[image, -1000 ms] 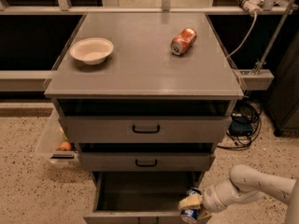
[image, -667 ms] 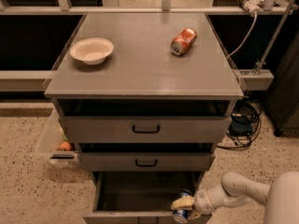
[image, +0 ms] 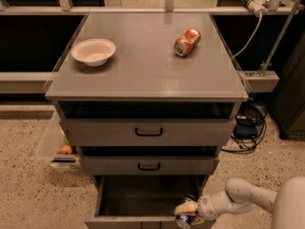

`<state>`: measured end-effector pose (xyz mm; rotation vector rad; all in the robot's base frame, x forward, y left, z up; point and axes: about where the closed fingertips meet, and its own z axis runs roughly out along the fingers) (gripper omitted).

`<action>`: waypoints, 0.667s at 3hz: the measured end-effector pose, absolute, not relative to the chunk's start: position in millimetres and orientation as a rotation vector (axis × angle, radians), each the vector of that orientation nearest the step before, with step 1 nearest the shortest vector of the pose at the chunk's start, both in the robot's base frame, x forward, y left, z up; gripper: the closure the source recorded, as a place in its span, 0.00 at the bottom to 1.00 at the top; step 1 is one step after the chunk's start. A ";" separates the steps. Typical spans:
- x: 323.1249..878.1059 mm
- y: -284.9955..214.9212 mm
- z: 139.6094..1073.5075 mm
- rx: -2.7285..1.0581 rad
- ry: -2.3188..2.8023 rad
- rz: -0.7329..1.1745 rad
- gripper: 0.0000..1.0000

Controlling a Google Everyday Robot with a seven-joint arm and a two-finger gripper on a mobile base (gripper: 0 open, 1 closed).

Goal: Place pepsi can into bottom drawer

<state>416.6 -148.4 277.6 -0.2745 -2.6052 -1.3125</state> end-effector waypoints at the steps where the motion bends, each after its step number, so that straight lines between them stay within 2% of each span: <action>1: 426.5 -137.7 272.6 -0.261 -2.725 -1.291 1.00; 2: 452.9 -125.9 259.2 -0.282 -2.843 -1.280 1.00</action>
Offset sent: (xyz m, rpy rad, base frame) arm 0.0734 0.0317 -0.0318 -0.1677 -0.2910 -0.1380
